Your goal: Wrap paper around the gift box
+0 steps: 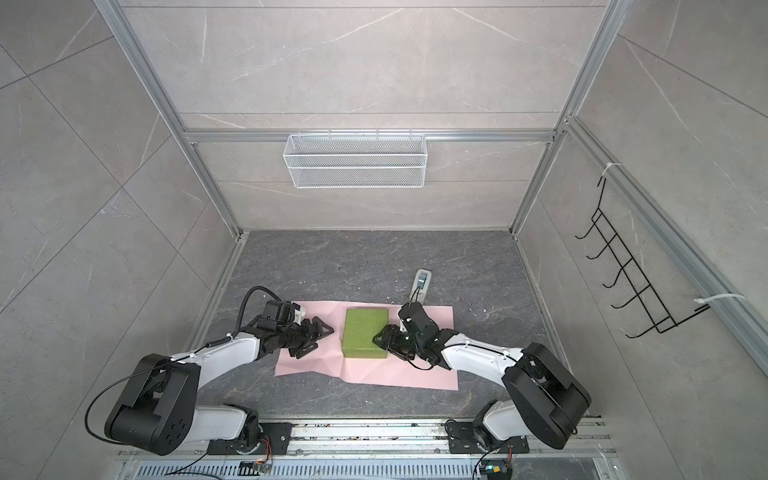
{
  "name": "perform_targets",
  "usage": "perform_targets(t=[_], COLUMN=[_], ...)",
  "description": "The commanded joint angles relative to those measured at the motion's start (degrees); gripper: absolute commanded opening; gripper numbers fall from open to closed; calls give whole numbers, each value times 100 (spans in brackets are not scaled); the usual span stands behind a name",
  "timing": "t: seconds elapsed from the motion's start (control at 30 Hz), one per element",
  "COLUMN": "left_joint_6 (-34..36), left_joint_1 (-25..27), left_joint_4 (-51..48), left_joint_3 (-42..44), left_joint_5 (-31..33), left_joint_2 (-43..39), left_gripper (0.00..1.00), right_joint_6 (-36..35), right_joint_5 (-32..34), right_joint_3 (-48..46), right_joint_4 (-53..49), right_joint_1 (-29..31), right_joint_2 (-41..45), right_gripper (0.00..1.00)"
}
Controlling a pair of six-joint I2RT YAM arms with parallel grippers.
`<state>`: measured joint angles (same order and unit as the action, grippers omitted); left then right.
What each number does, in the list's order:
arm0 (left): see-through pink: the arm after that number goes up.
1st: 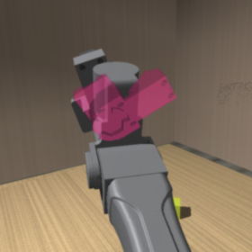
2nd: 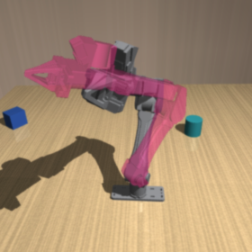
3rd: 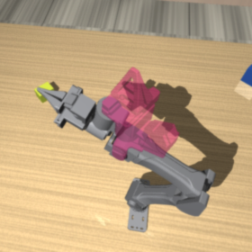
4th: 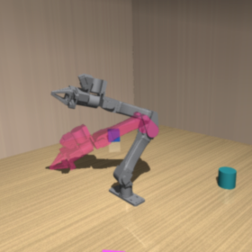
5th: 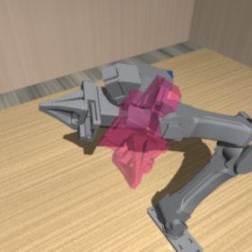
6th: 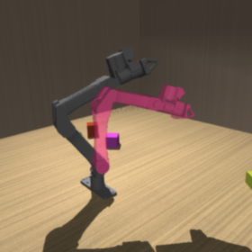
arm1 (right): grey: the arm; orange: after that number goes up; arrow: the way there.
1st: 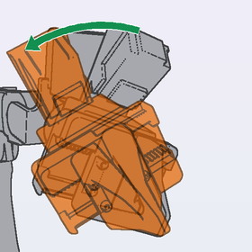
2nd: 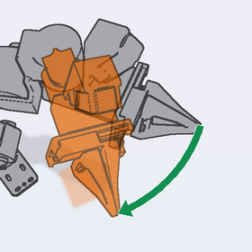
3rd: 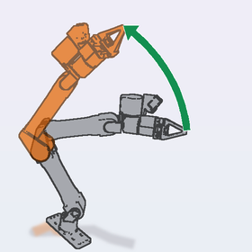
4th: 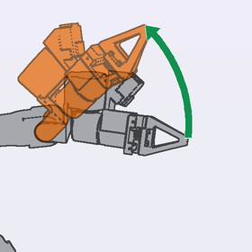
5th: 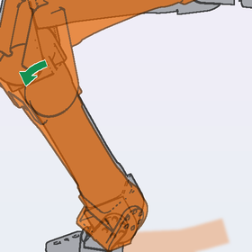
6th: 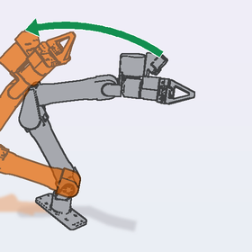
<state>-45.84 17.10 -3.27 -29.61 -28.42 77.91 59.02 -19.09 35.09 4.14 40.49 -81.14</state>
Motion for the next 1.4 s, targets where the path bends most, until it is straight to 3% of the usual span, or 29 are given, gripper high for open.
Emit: perform_targets(t=[0.0, 0.2, 0.33, 0.4, 0.53, 0.7, 0.87, 0.97, 1.1, 1.37], left_joint_6=[249, 437, 402, 487, 699, 1047, 1663, 1945, 2258, 2484], left_joint_1=[21, 23, 119, 403, 1506, 3366, 4405, 4696, 4800, 4811], left_joint_4=[-622, -1131, -1100, -1118, -1542, -2428, -3260, -3541, -3621, -3864], left_joint_3=[63, -156, -279, -404, -891, -2254, -3947, -4665, -5211, -5154], left_joint_5=[347, 814, 741, 946, 2241, 4387, 5593, 5975, 5851, 5886], left_joint_2=[-62, -449, -991, -1309, -1571, -716, 972, 1812, 2467, 2795], left_gripper=[83, 84, 86, 88, 92, 98, 99, 100, 100, 100], right_joint_6=[136, 48, -710, -1097, -1729, -2140, -2284, -2362, -2456, -2593], right_joint_5=[244, 96, 221, 160, -107, -492, -687, -702, -759, -752], right_joint_3=[-81, -196, 105, 231, 296, 25, -323, -476, -660, -789], right_joint_4=[-247, -29, -1033, -1478, -2119, -2312, -2221, -2242, -2211, -2178], right_joint_1=[56, 55, -11, -167, -773, -1683, -2213, -2432, -2678, -2888], right_joint_2=[15, 235, 597, 732, 919, 746, 482, 433, 365, 229], right_gripper=[58, 60, 69, 72, 75, 67, 54, 49, 45, 41])
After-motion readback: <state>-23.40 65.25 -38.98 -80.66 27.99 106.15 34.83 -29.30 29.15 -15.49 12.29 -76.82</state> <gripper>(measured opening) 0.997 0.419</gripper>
